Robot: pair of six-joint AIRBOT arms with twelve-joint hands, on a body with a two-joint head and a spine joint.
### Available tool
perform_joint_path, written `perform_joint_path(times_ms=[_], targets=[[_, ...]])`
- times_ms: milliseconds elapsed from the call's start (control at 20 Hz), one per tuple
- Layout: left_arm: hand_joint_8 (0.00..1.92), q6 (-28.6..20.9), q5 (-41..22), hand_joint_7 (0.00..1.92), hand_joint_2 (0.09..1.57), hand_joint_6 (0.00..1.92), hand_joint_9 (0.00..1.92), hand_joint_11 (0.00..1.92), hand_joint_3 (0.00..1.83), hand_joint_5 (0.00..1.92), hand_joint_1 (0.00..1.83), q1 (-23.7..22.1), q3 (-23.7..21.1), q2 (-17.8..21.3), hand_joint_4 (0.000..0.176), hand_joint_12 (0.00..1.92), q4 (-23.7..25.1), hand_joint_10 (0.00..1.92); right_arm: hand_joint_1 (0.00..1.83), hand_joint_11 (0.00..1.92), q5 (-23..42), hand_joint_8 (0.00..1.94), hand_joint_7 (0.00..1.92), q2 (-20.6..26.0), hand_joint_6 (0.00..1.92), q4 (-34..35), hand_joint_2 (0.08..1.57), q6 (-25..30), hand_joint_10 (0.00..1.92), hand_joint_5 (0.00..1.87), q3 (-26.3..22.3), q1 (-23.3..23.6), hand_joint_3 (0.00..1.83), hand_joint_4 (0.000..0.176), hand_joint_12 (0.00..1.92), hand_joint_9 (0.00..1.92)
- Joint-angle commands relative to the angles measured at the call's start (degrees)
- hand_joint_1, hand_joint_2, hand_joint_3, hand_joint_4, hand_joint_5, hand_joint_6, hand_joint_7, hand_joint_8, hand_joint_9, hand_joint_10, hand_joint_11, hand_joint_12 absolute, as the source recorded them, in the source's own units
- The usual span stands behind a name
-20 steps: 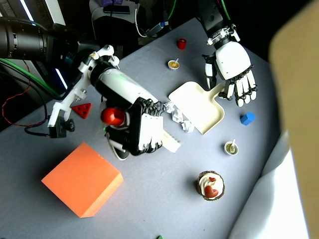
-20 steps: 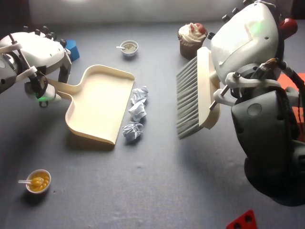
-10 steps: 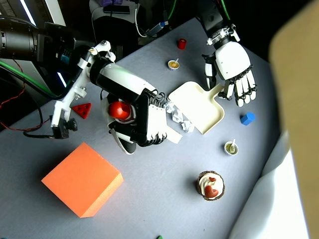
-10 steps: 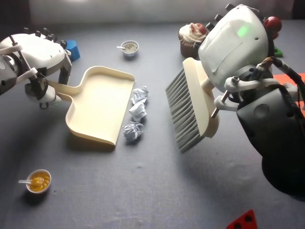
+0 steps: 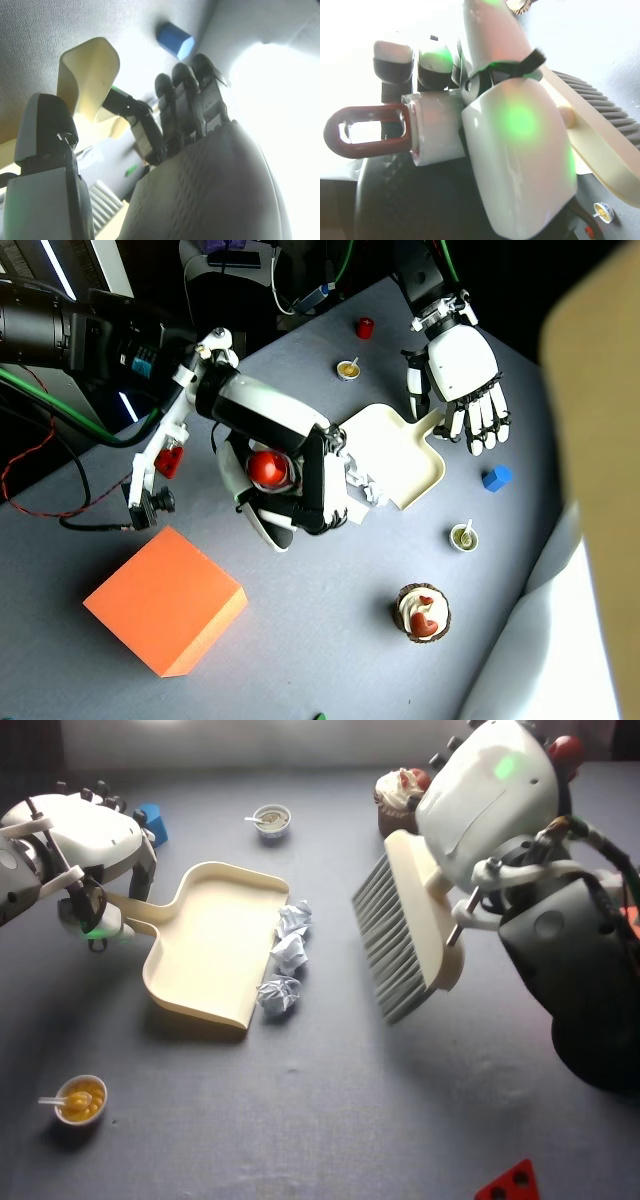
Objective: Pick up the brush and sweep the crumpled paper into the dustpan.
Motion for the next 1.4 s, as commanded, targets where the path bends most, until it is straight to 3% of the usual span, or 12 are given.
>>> perform_joint_path(times_ms=[0, 400, 650, 900, 1050, 1100, 1200, 1350], targets=[[0.00, 0.2, -5.2, 0.36, 1.14, 1.03, 0.26, 0.07, 0.00, 0.94, 1.12, -0.3, -0.2, 0.2, 0.000, 0.29, 1.3, 0.00, 1.52, 1.17, 5.0, 1.94, 1.09, -0.2, 1.92, -6.7, 1.20, -0.7, 1.92, 1.01, 0.4, 1.2, 0.00, 0.176, 1.92, 1.16], [0.00, 0.2, -5.3, 0.37, 1.14, 1.03, 0.25, 0.07, 0.00, 0.94, 1.12, -0.3, -0.2, -0.3, 0.000, 0.30, 1.2, 0.00, 1.49, 1.21, 5.2, 1.94, 1.12, -4.2, 1.92, -7.9, 1.19, -0.7, 1.92, 1.06, 5.2, 1.5, 0.00, 0.176, 1.92, 1.19], [0.00, 0.2, -5.5, 0.37, 1.12, 0.99, 0.26, 0.09, 0.00, 0.97, 1.13, -0.3, -0.1, -0.4, 0.000, 0.30, 1.3, 0.01, 1.48, 1.17, 4.0, 1.94, 1.09, -8.6, 1.92, -7.9, 1.19, -0.7, 1.92, 1.05, 10.3, 1.7, 0.00, 0.176, 1.92, 1.12], [0.00, 0.2, -5.5, 0.35, 1.14, 1.06, 0.24, 0.06, 0.00, 0.93, 1.10, -0.3, 0.0, -0.4, 0.000, 0.30, 1.3, 0.00, 1.48, 1.24, 2.4, 1.94, 1.10, -12.5, 1.92, -7.9, 1.19, -0.7, 1.92, 1.03, 14.7, 1.8, 0.00, 0.176, 1.92, 1.18], [0.00, 0.2, -5.5, 0.37, 1.14, 1.04, 0.24, 0.08, 0.00, 0.94, 1.12, -0.3, 0.0, -0.4, 0.000, 0.31, 1.2, 0.00, 1.49, 1.18, 1.9, 1.94, 1.09, -14.6, 1.92, -7.9, 1.19, -0.7, 1.92, 1.01, 16.5, 2.2, 0.00, 0.176, 1.92, 1.16], [0.00, 0.2, -5.5, 0.35, 1.14, 1.04, 0.23, 0.07, 0.00, 0.94, 1.12, -0.3, 0.0, -0.4, 0.000, 0.31, 1.2, 0.00, 1.50, 1.04, 1.7, 1.94, 1.11, -15.3, 1.92, -7.9, 1.20, -0.7, 1.92, 1.02, 17.1, 2.4, 0.00, 0.176, 1.87, 1.18], [0.00, 0.2, -5.5, 0.37, 1.13, 1.03, 0.25, 0.07, 0.00, 0.95, 1.12, -0.4, 0.1, -0.4, 0.000, 0.31, 1.2, 0.00, 1.50, 1.16, 1.6, 1.94, 1.11, -16.8, 1.92, -7.9, 1.19, -0.7, 1.92, 1.03, 18.4, 3.1, 0.00, 0.176, 1.92, 1.17], [0.01, 0.2, -5.5, 0.37, 1.13, 1.03, 0.25, 0.07, 0.00, 0.95, 1.12, -0.4, 0.0, -0.4, 0.000, 0.32, 1.2, 0.00, 1.50, 1.10, 1.4, 1.94, 1.11, -18.8, 1.92, -7.9, 1.20, -0.7, 1.92, 1.04, 20.0, 3.7, 0.00, 0.176, 1.92, 1.19]])
